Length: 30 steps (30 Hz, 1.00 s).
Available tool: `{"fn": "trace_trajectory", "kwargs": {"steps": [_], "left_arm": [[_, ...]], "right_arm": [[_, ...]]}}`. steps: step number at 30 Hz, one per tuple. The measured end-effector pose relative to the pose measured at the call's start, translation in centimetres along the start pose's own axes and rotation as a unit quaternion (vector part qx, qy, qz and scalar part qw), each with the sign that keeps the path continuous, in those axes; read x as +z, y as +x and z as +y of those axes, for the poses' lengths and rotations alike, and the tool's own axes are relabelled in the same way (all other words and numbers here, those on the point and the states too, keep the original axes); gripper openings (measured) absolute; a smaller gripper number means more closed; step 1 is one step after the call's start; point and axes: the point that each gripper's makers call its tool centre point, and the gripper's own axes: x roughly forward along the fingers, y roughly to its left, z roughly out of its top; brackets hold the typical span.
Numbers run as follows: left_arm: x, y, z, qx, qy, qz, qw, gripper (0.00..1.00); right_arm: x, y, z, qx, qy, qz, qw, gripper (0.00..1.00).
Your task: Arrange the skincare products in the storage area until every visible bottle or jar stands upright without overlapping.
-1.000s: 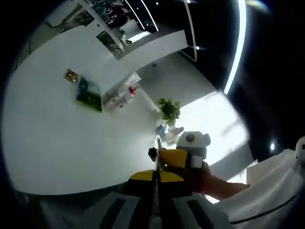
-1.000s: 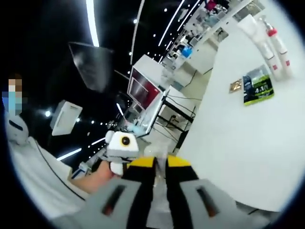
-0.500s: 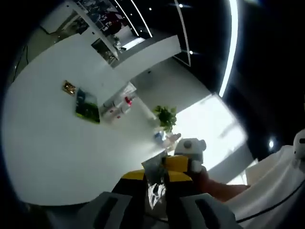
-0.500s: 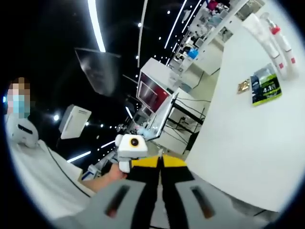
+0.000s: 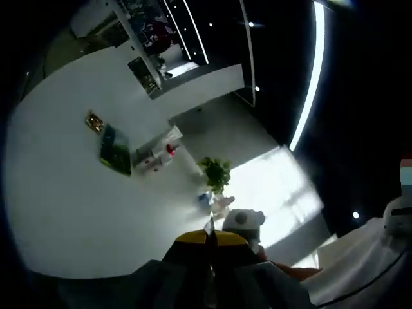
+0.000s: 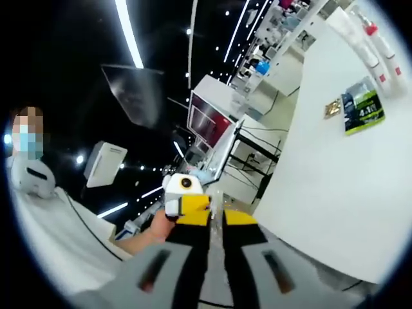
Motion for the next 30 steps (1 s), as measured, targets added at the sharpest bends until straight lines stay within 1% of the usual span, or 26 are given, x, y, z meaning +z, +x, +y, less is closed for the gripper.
{"fn": "trace_trajectory", "kwargs": {"steps": [3, 6, 8, 9, 10, 11, 13, 14, 15, 16, 17, 18, 21, 23, 25, 27, 30], "left_arm": [[-0.1, 0.1, -0.1, 0.003, 0.005, 0.003, 1.0000, 0.01], [-0.1, 0.3, -0.1, 0.001, 0.000, 0.003, 1.0000, 0.01], [-0.3, 0.6, -0.1, -0.001, 0.002, 0.008, 1.0000, 0.01], [-0.4, 0.8, -0.2, -0.003, 0.004, 0.012, 0.9999, 0.01], [-0.6, 1.0, -0.1, -0.001, 0.007, 0.016, 0.9999, 0.01], [-0.6, 1.0, 0.0, 0.001, 0.009, 0.017, 0.9998, 0.01], [-0.4, 1.0, 0.0, -0.002, 0.009, 0.014, 0.9999, 0.02], [-0.2, 1.0, 0.1, -0.003, 0.004, 0.012, 0.9999, 0.03], [-0.2, 1.1, 0.2, 0.000, 0.001, 0.012, 0.9999, 0.05], [-0.1, 1.1, 0.5, 0.010, 0.005, 0.008, 0.9999, 0.06], [-0.1, 1.1, 0.5, 0.010, 0.011, 0.010, 0.9998, 0.08], [-0.3, 1.0, 0.5, 0.012, 0.013, 0.015, 0.9997, 0.09], [-0.6, 1.1, 0.7, 0.012, 0.012, 0.023, 0.9996, 0.13], [-1.2, 1.2, 0.8, 0.012, 0.010, 0.037, 0.9992, 0.12], [-1.4, 1.3, 0.8, 0.014, 0.013, 0.042, 0.9989, 0.10], [-1.4, 1.3, 0.6, 0.007, 0.011, 0.043, 0.9990, 0.06], [-1.0, 1.5, 0.5, 0.000, 0.004, 0.035, 0.9994, 0.03]], "right_arm": [[0.0, 0.0, -0.2, -0.003, -0.003, -0.001, 1.0000, 0.07], [0.1, 0.2, -0.3, -0.003, -0.004, -0.002, 1.0000, 0.10], [-0.2, 0.4, -0.2, 0.000, -0.002, 0.006, 1.0000, 0.11], [-0.3, 0.6, 0.0, -0.001, -0.003, 0.008, 1.0000, 0.10], [-0.4, 0.6, 0.0, 0.001, -0.008, 0.011, 0.9999, 0.05], [-0.4, 0.5, 0.1, 0.003, -0.008, 0.012, 0.9999, 0.04], [-0.1, 0.4, -0.1, 0.003, -0.008, 0.003, 1.0000, 0.03], [0.0, 0.4, 0.0, 0.010, 0.008, -0.001, 0.9999, 0.03], [0.2, 0.4, 0.0, 0.009, 0.007, -0.006, 0.9999, 0.03], [0.4, 0.3, -0.1, 0.007, 0.006, -0.013, 0.9999, 0.03], [0.6, 0.2, -0.2, 0.006, 0.008, -0.019, 0.9998, 0.03], [1.2, 0.1, -0.3, 0.003, 0.013, -0.037, 0.9992, 0.03], [2.5, -0.4, -0.5, 0.002, 0.025, -0.068, 0.9974, 0.02], [3.0, -0.7, -0.6, 0.005, 0.031, -0.077, 0.9965, 0.02], [3.5, -0.8, -0.5, 0.008, 0.035, -0.087, 0.9955, 0.03], [3.5, -0.6, -0.6, 0.005, 0.033, -0.086, 0.9958, 0.03], [3.6, -0.5, -0.8, 0.004, 0.035, -0.086, 0.9957, 0.03]]}}
